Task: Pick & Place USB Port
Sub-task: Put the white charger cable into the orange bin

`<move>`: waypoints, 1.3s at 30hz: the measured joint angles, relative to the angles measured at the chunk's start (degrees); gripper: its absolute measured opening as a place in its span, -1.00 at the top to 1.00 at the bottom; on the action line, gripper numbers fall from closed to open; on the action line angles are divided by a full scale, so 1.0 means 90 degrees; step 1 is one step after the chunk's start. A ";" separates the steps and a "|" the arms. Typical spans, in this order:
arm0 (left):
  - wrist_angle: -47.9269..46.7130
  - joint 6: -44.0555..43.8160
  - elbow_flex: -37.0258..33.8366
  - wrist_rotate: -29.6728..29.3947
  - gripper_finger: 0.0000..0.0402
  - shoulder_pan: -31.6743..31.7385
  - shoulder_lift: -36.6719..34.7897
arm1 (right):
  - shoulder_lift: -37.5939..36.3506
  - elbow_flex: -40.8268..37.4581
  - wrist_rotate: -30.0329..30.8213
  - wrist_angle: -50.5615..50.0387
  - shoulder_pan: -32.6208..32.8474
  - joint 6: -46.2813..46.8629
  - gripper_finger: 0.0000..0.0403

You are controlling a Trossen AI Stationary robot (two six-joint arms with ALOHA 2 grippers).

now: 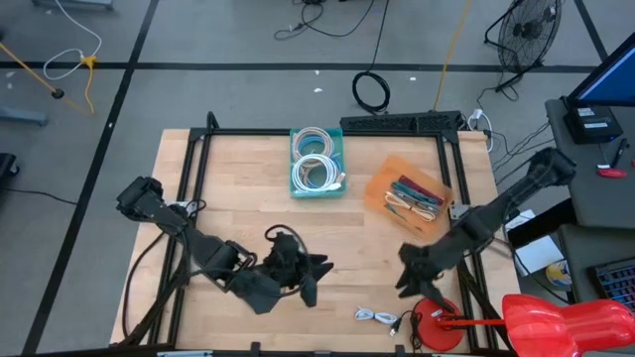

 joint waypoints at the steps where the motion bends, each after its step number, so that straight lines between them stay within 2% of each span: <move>1: -0.0020 -0.0005 0.0000 0.0035 0.32 0.0055 0.0027 | 0.0188 -0.0014 -0.0001 0.0015 0.0072 0.0003 0.30; 9: 0.0397 -0.0572 -0.0005 0.1312 0.32 0.0585 0.0665 | 0.1605 -0.0022 -0.0170 0.0266 0.0477 0.0118 0.30; 12: 0.1213 -0.0562 -0.0007 0.1655 0.32 0.0619 0.1036 | 0.1955 -0.0022 -0.0193 0.0379 0.0652 0.0141 0.29; 15: 0.2259 -0.0344 -0.0007 0.1643 0.32 0.0539 0.1341 | 0.2158 -0.0017 -0.0168 0.0589 0.0801 0.0103 0.29; 20: 0.3972 0.0262 -0.0007 0.0998 0.32 0.0323 0.1671 | 0.2372 0.0175 0.0496 0.0539 0.1069 -0.0386 0.29; 22: 0.4303 0.0333 -0.0005 0.0794 0.32 0.0237 0.1728 | 0.2473 0.0312 0.0908 0.0406 0.1168 -0.0639 0.29; 26: 0.4706 0.0331 -0.0005 0.0467 0.32 0.0088 0.1793 | 0.2925 0.0817 0.1310 0.0021 0.1250 -0.1198 0.29; 33: 0.5234 0.0626 -0.0005 -0.0344 0.32 -0.0276 0.1791 | 0.4143 0.1759 0.1333 -0.0949 0.1279 -0.1524 0.30; 39: 0.5493 0.0965 -0.0005 -0.0991 0.32 -0.0598 0.1788 | 0.4754 0.1901 0.1479 -0.1113 0.1355 -0.1351 0.30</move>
